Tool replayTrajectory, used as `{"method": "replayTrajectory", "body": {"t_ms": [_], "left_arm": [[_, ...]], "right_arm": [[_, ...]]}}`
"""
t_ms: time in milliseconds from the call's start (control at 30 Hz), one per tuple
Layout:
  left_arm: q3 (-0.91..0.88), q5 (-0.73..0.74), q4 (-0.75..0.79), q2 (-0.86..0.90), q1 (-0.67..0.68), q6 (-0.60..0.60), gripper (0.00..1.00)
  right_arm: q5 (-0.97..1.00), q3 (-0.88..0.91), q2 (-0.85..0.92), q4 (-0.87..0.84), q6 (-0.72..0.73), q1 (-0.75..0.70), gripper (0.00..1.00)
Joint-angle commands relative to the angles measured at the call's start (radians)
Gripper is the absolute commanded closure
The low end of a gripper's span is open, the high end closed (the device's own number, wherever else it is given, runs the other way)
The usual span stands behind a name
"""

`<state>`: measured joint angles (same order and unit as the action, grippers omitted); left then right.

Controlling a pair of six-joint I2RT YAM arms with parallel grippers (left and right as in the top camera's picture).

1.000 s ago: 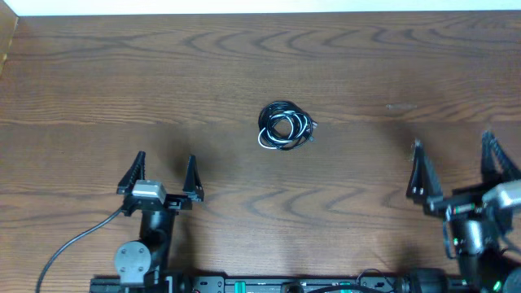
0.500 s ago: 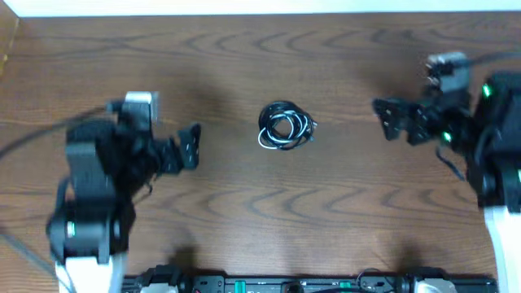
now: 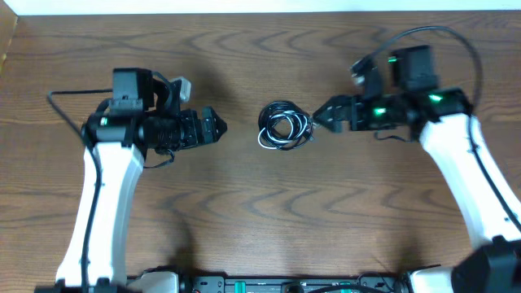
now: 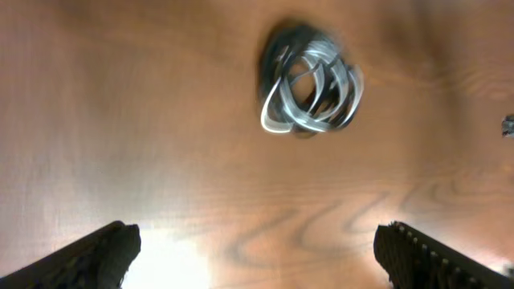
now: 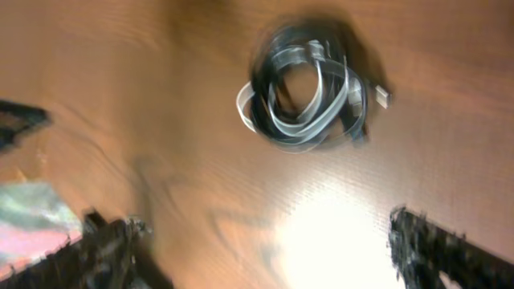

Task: Untangle cables
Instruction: 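Move both grippers toward the tangled cable bundle from either side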

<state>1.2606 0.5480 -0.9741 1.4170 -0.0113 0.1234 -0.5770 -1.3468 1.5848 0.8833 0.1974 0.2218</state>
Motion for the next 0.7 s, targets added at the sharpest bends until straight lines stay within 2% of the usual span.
{"method": "replayTrajectory", "body": {"t_ms": [0, 133, 300, 433, 667], "left_arm": [[0.126, -0.1, -0.103, 0.093, 0.014, 0.02, 0.01], [0.153, -0.084, -0.085, 0.152, 0.042, 0.021, 0.01], [0.152, -0.073, -0.032, 0.171, 0.074, 0.021, 0.01], [0.151, -0.069, -0.014, 0.172, 0.095, 0.021, 0.01], [0.151, -0.07, 0.034, 0.172, 0.12, 0.055, 0.01]], "right_arm": [[0.185, -0.15, 0.084, 0.082, 0.06, 0.059, 0.01], [0.211, -0.256, 0.18, 0.131, 0.058, 0.088, 0.01], [0.208, -0.257, 0.242, 0.082, 0.103, 0.108, 0.01], [0.209, -0.254, 0.305, 0.081, 0.184, 0.137, 0.15], [0.223, -0.254, 0.427, 0.023, 0.317, 0.172, 0.32]]}}
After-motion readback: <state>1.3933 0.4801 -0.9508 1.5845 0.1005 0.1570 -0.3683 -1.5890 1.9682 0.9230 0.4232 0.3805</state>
